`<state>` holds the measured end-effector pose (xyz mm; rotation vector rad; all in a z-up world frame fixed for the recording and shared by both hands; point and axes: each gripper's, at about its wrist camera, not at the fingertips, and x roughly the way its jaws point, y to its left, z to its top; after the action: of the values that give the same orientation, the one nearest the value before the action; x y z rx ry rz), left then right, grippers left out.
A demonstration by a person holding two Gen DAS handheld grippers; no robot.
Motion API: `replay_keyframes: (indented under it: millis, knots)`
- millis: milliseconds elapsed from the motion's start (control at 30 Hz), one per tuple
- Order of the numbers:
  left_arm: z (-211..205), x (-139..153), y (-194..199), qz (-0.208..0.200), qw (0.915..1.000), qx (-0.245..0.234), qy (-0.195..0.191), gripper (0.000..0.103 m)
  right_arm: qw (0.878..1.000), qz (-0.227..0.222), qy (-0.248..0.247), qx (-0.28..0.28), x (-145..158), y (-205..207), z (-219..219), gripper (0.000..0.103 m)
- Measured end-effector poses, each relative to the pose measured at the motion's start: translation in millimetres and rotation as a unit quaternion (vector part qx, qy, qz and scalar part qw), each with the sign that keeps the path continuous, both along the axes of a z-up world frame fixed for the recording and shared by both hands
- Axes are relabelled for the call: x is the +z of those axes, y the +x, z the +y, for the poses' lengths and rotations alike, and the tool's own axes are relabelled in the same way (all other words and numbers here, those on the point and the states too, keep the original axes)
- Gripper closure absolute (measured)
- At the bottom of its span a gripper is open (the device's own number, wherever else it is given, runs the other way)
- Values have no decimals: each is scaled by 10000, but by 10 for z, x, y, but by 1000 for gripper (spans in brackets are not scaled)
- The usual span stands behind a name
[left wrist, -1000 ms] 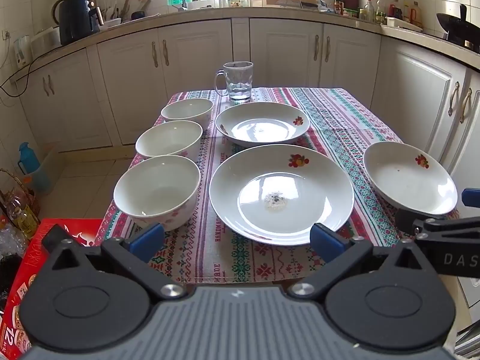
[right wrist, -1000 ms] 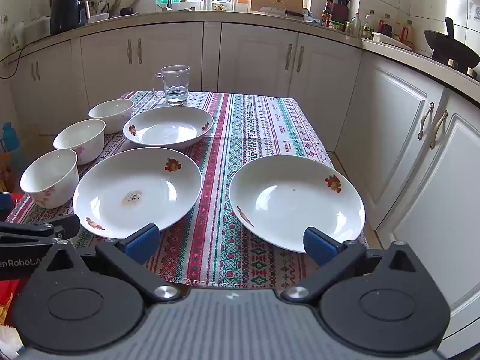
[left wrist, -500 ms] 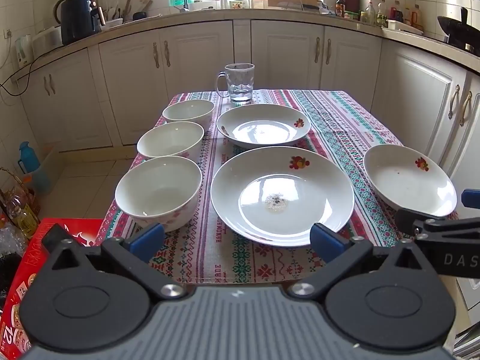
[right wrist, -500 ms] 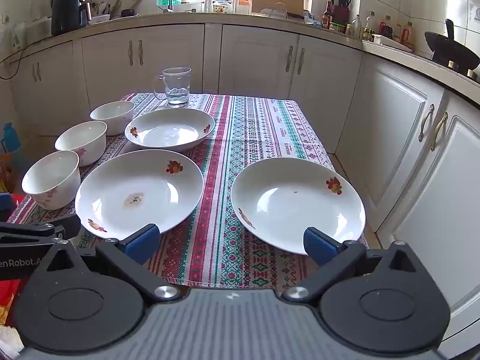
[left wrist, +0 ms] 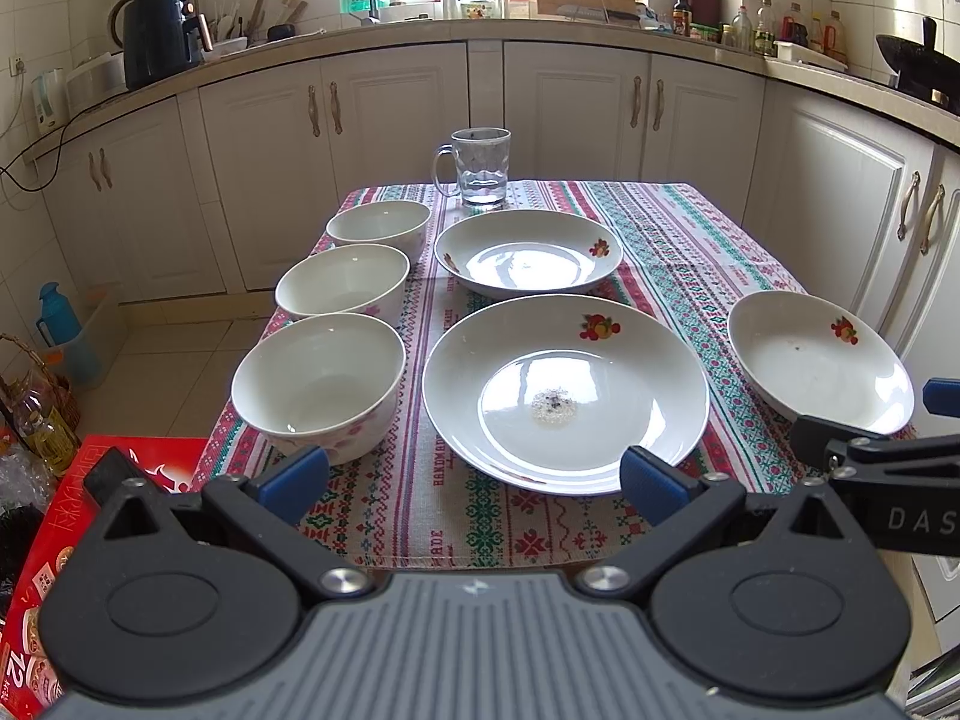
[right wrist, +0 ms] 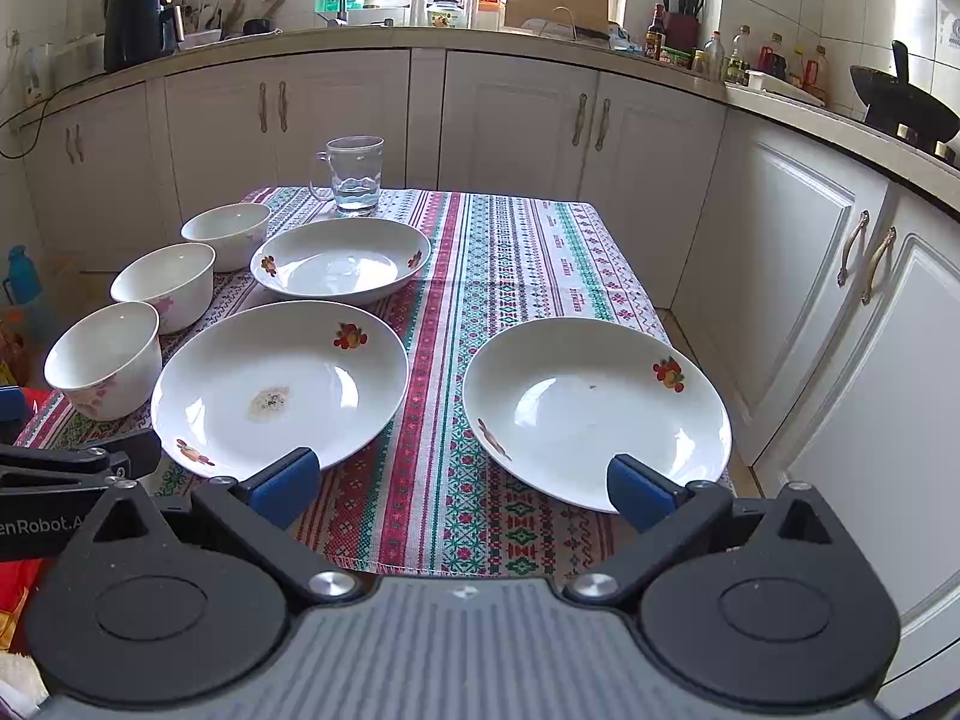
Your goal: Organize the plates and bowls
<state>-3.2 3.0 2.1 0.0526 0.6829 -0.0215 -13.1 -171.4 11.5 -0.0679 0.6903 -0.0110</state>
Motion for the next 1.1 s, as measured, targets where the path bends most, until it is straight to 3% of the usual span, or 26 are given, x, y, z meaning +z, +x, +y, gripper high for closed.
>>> replay_keyframes:
  millis: [1100]
  knots:
    - [-6,25,-11,-33,10000,17,0,1,10000,-29,-2,4,15,-4,-3,0]
